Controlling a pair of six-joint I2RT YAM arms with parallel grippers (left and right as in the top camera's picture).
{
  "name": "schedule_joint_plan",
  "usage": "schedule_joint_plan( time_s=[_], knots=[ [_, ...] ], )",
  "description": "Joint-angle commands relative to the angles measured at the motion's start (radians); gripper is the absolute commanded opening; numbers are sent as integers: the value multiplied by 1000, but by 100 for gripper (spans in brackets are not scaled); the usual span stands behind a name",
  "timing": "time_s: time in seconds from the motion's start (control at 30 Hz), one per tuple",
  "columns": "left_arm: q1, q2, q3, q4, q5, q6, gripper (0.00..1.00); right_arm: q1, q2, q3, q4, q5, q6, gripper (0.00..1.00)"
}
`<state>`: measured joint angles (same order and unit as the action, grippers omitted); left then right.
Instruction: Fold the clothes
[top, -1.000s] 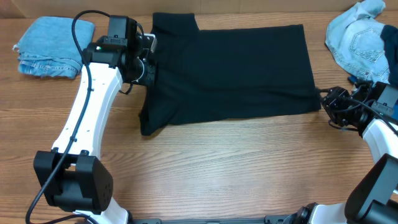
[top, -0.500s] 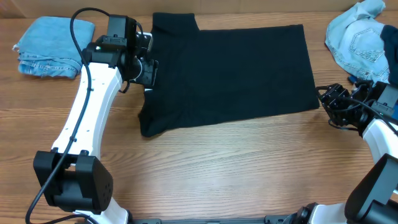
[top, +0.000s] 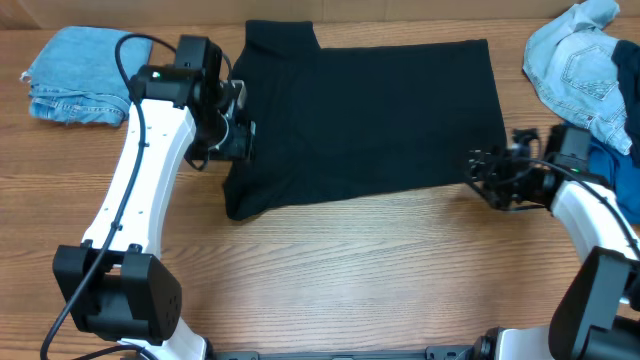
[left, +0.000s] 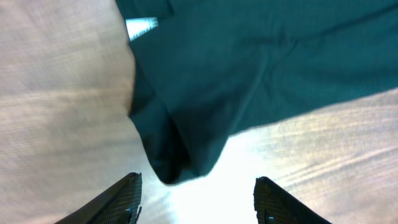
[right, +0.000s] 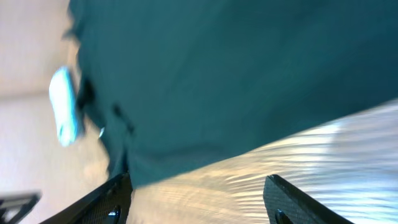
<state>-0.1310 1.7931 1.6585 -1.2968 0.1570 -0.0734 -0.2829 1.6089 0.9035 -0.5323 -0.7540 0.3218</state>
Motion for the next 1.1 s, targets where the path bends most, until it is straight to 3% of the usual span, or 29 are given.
schedule_joint_plan(
  time_s=[0.0, 0.13, 0.33, 0.53, 0.67, 0.8, 1.07],
  knots=[
    [-6, -21, -71, -60, 55, -65, 58, 111, -18, 22, 3, -104, -85, 69],
    [-6, -21, -131, -81, 27, -92, 59, 216, -18, 22, 45, -104, -87, 69],
    [0, -19, -235, 207, -60, -125, 62, 285, -18, 22, 122, -104, -86, 70],
    [52, 69, -284, 370, -112, -174, 50, 290, -18, 22, 105, -105, -83, 70],
    [72, 126, -284, 465, -109, -174, 49, 290, -18, 22, 95, -105, -83, 70],
    [71, 172, -284, 539, -87, -170, 55, 290, -18, 21, 85, -104, -84, 69],
    [72, 241, -284, 612, -7, -168, 50, 289, -18, 21, 74, -100, -87, 70]
  ],
)
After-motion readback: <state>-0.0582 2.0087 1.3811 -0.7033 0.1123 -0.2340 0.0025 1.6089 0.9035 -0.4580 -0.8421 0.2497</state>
